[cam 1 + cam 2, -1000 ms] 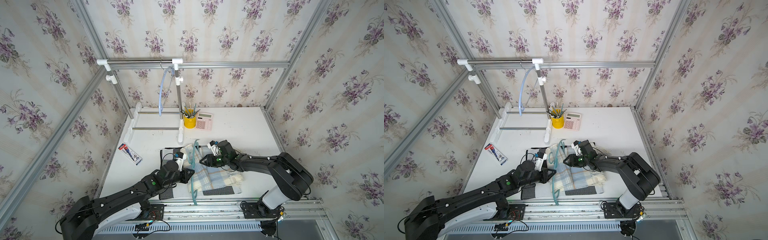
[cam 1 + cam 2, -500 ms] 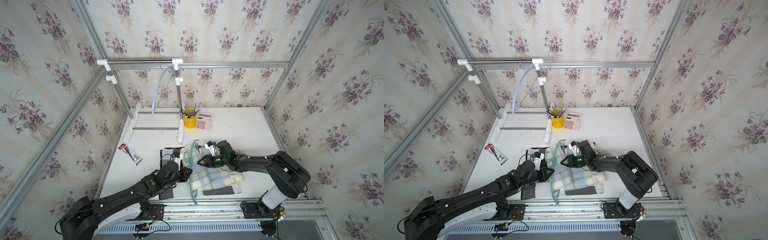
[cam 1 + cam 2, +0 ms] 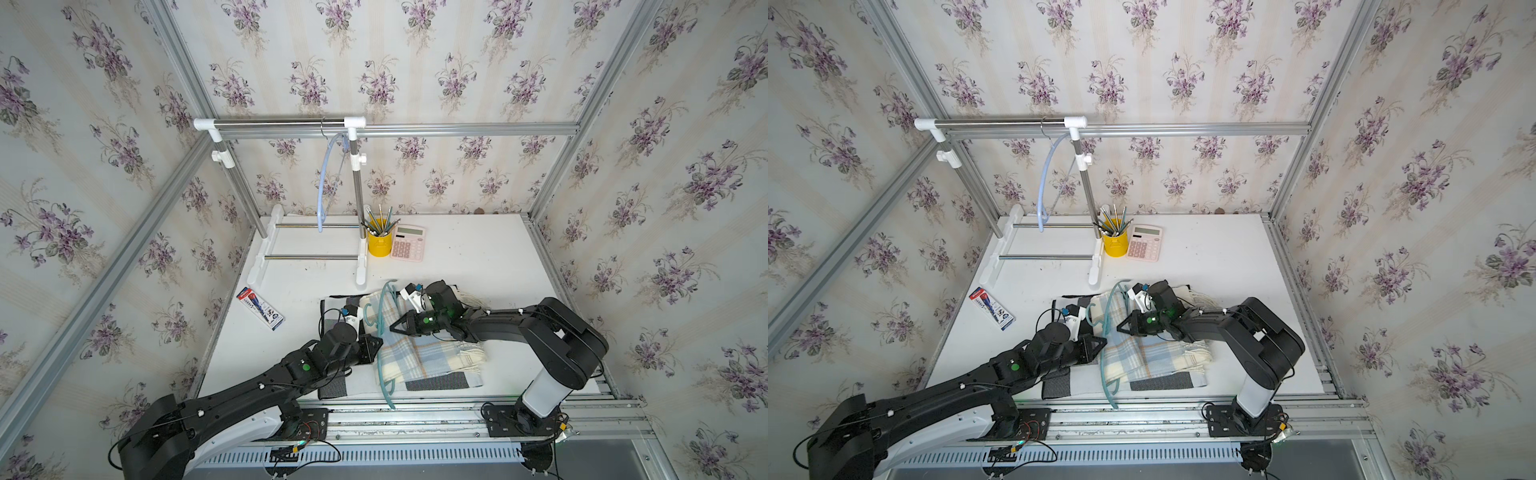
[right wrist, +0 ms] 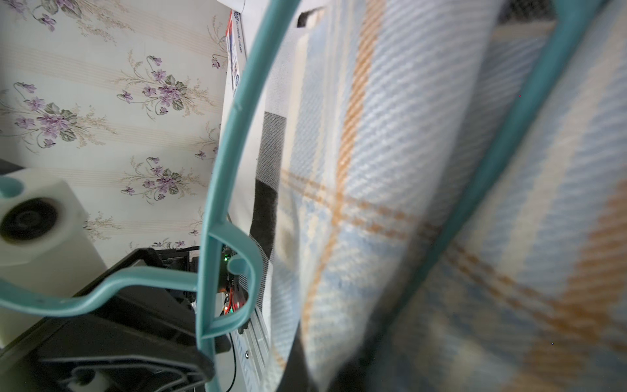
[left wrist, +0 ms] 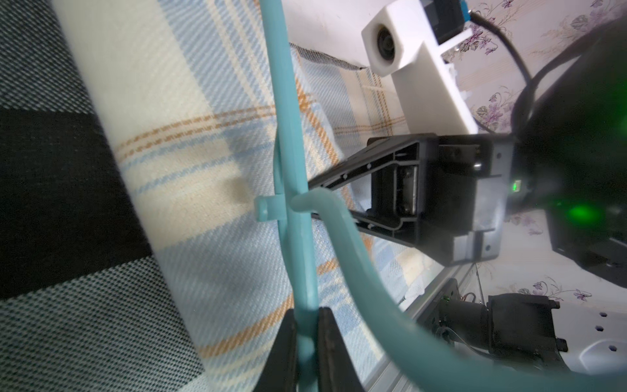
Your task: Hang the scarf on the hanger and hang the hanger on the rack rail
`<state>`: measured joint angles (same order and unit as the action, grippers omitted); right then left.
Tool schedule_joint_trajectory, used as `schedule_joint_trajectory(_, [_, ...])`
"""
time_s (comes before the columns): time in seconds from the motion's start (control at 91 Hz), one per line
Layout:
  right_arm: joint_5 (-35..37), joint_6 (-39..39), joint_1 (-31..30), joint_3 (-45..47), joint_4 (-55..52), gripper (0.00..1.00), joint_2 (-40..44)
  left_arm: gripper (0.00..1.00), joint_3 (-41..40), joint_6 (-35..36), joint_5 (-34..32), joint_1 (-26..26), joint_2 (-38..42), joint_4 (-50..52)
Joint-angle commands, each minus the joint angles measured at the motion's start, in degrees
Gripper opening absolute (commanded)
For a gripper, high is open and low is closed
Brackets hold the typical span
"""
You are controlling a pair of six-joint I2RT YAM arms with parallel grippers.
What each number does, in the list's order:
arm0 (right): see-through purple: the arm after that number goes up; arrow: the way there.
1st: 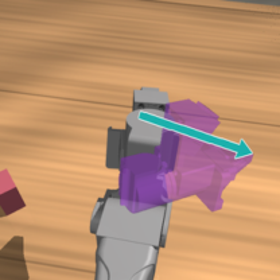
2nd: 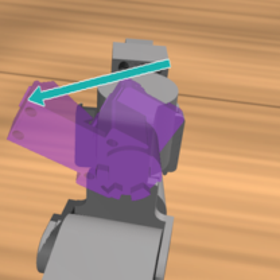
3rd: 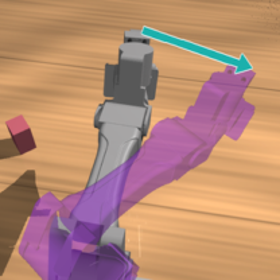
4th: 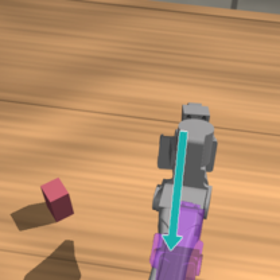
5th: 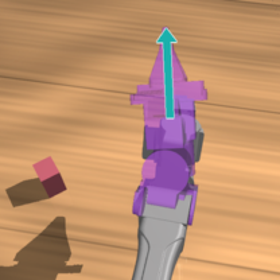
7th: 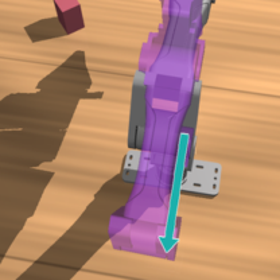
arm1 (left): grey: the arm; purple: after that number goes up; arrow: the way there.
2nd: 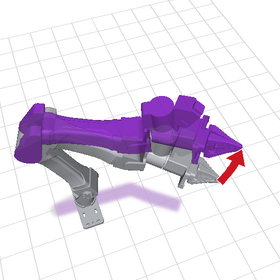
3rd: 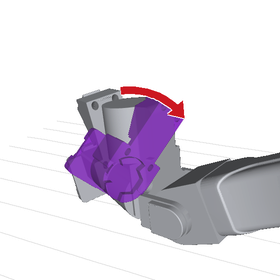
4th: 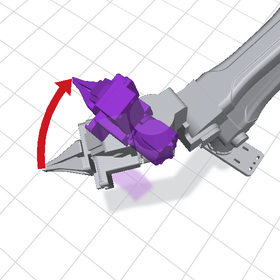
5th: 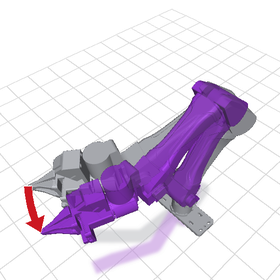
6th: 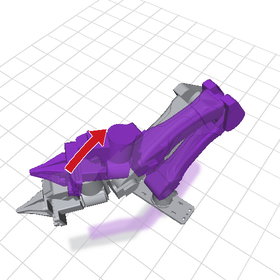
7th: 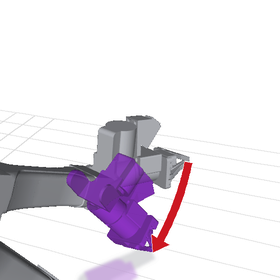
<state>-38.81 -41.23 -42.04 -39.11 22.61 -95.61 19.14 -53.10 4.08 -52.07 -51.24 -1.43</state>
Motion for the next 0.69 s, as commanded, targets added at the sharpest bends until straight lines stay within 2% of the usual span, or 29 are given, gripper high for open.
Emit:
schedule_joint_trajectory(0.0, [2.8, 1.7, 0.5, 0.3, -2.5, 0.0, 5.9, 0.0, -0.3, -0.9, -3.4, 0.0, 1.5, 4.8])
schedule_joint_trajectory(0.132, [8.7, 2.1, 2.1, 5.9, -5.1, 0.0, 18.2, 0.0, -2.2, -5.1, -5.6, -0.9, 4.5, 2.3])
schedule_joint_trajectory(0.231, [13.0, 2.4, 3.3, 10.5, -7.0, 0.0, 22.2, 0.0, -2.9, -7.0, -7.0, -1.7, 4.8, 1.0])
schedule_joint_trajectory(0.33, [15.8, 2.2, 4.5, 14.3, -7.0, 0.0, 21.8, 0.0, -2.8, -6.8, -7.1, -1.9, 3.1, 1.1])
schedule_joint_trajectory(0.461, [14.3, 1.4, 4.7, 15.8, -4.4, 0.0, 18.7, 0.0, -1.6, -5.7, -5.9, -2.0, 1.4, 1.1])
schedule_joint_trajectory(0.681, [11.9, 0.6, 4.9, 14.2, -3.7, 0.0, 20.4, 0.0, 13.4, 2.0, -6.1, -3.0, 3.3, 17.4])
